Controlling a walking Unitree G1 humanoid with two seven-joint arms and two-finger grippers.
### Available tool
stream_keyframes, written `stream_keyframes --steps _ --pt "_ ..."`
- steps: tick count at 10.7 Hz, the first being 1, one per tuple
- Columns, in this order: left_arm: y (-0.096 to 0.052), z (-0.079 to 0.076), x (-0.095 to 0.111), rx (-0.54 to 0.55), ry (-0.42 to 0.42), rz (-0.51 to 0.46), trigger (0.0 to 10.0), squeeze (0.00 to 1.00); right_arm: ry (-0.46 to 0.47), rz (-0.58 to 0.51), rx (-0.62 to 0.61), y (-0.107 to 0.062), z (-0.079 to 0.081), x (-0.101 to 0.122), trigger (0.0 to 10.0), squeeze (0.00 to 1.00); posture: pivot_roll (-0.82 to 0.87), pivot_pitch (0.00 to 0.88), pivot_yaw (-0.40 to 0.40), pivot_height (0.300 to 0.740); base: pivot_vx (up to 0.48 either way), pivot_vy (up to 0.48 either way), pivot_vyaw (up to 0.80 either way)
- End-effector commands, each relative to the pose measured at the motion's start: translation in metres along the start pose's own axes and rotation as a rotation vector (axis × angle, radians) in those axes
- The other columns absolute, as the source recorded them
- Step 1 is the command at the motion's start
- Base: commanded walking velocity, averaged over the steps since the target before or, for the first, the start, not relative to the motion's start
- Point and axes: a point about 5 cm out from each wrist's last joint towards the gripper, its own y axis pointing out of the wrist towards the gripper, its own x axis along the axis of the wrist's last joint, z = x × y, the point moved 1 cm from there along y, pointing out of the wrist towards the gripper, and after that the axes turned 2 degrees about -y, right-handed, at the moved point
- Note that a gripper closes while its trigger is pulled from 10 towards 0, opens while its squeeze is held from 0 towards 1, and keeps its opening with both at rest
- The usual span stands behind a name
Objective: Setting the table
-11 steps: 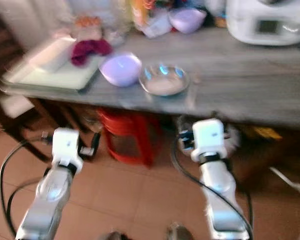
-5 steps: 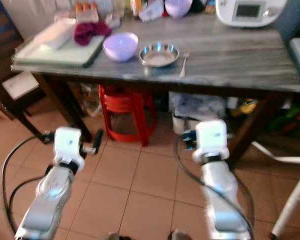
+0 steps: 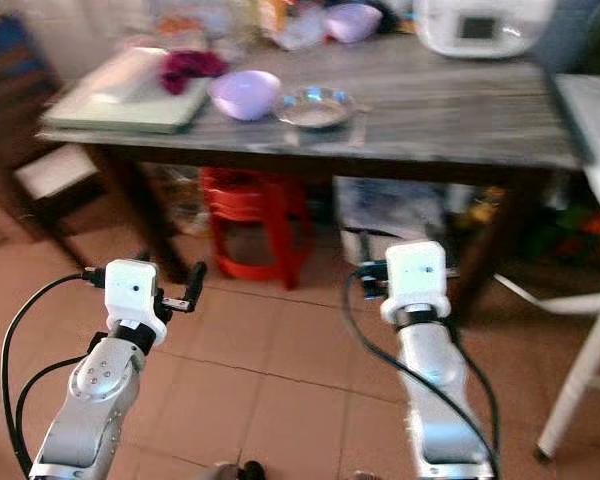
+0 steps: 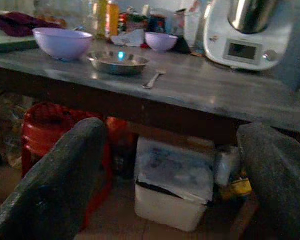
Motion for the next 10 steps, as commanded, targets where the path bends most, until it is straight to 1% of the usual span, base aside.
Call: stream_keyframes --steps 1,2,4,8,10 --pt "0.0005 0.0047 0.002 0.004 0.006 -0.005 10.0 0.0 0.003 0.001 0.001 0.0011 0.0001 0.0006 10.0 0.0 -0.07 0.137 0.106 0.74 0.0 0.0 -0.53" --pt "0.0005 0.0046 0.0018 0.003 0.004 -0.004 10.0 0.0 0.002 -0.001 0.004 0.0014 0.0006 0.0008 10.0 0.0 -0.07 0.135 0.106 0.74 0.0 -0.27 -0.53" --pt "0.0 0.0027 0.0019 -0.006 0.001 -0.005 10.0 0.0 0.002 -0.003 0.006 0.0021 0.0001 0.001 10.0 0.0 -0.07 0.135 0.101 0.74 0.0 -0.296 0.0" --pt "-0.0004 0.003 0.0005 -0.003 -0.004 0.002 10.0 0.0 0.004 0.0 0.007 0.0036 0.0014 0.0007 10.0 0.0 -0.06 0.136 0.103 0.74 0.0 -0.303 -0.51" --pt "-0.0009 0.0013 0.0 -0.011 -0.005 0.004 10.0 0.0 0.006 -0.001 0.004 0.0037 0.0013 0.0006 10.0 0.0 -0.07 0.141 0.107 0.74 0.0 -0.302 0.0"
